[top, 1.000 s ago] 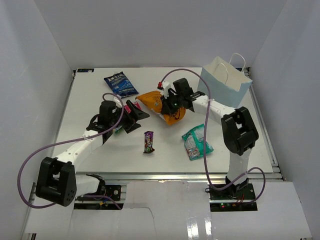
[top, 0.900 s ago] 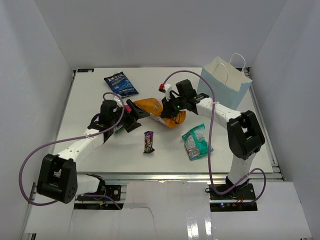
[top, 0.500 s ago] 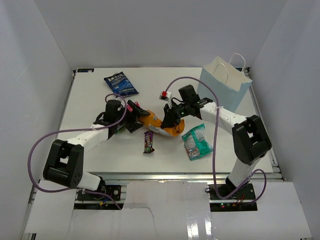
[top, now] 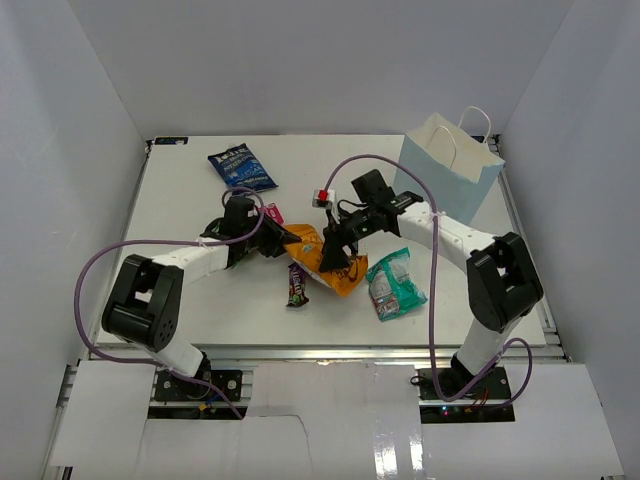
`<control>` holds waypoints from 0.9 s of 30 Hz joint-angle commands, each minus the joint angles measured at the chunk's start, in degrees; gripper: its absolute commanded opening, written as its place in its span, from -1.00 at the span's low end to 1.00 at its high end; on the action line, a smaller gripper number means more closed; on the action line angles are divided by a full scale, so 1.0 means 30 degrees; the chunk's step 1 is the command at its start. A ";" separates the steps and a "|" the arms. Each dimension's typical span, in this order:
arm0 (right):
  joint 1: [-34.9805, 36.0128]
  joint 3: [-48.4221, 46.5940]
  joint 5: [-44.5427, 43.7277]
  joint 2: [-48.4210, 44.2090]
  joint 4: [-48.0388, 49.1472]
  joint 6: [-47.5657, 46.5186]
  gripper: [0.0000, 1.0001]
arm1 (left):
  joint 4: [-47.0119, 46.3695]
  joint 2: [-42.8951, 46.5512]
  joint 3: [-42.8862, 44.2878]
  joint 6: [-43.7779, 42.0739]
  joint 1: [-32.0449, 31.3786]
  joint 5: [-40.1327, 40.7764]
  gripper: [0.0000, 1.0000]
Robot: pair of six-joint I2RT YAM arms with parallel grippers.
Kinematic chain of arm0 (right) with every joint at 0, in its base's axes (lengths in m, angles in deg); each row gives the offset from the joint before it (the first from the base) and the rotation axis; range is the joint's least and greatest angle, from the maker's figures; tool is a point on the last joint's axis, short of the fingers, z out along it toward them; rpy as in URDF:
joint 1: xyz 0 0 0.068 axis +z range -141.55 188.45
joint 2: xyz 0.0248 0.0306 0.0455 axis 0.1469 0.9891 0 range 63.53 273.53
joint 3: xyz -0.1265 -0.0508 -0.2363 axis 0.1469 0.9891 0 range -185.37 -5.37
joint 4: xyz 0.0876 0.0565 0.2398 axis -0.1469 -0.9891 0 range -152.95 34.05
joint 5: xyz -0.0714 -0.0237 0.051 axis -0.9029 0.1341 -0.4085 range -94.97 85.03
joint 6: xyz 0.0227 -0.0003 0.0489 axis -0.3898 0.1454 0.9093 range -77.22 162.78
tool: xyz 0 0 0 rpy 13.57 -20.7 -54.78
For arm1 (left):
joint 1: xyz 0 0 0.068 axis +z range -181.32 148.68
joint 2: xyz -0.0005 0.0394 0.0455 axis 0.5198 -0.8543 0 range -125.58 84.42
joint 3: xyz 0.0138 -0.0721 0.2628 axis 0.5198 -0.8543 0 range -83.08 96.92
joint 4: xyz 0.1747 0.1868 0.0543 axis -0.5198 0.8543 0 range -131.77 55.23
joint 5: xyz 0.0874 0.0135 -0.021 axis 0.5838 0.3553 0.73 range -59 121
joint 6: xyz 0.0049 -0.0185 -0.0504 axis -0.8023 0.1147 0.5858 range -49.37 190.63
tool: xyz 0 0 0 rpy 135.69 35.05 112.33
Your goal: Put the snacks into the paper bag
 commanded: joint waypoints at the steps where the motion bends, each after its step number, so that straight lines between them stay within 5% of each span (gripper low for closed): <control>1: 0.0088 -0.2409 0.1418 -0.0261 -0.3553 -0.3378 0.45 | 0.0038 0.1007 0.0948 -0.1846 -0.0089 -0.0189 -0.59; 7: -0.1609 -0.4668 0.1212 -0.0906 -0.4737 -0.4730 0.96 | 0.1181 0.2761 0.1360 -0.9127 -0.0089 -0.0801 -0.76; 12: -0.1963 -0.6664 0.0596 -0.0320 -0.5121 -0.4117 0.96 | 0.0364 0.5311 0.0426 -1.4325 -0.0089 -0.2673 -0.76; 17: -0.1992 -0.5203 0.2116 -0.1020 -0.3336 -0.4349 0.95 | -0.1366 0.8180 -0.0543 -1.8569 -0.0089 -0.5863 -0.75; 27: -0.2373 -0.7336 0.0944 -0.1755 -0.3971 -0.9902 0.89 | -0.0986 1.1347 -0.2418 -2.2034 -0.0118 -1.0175 -0.57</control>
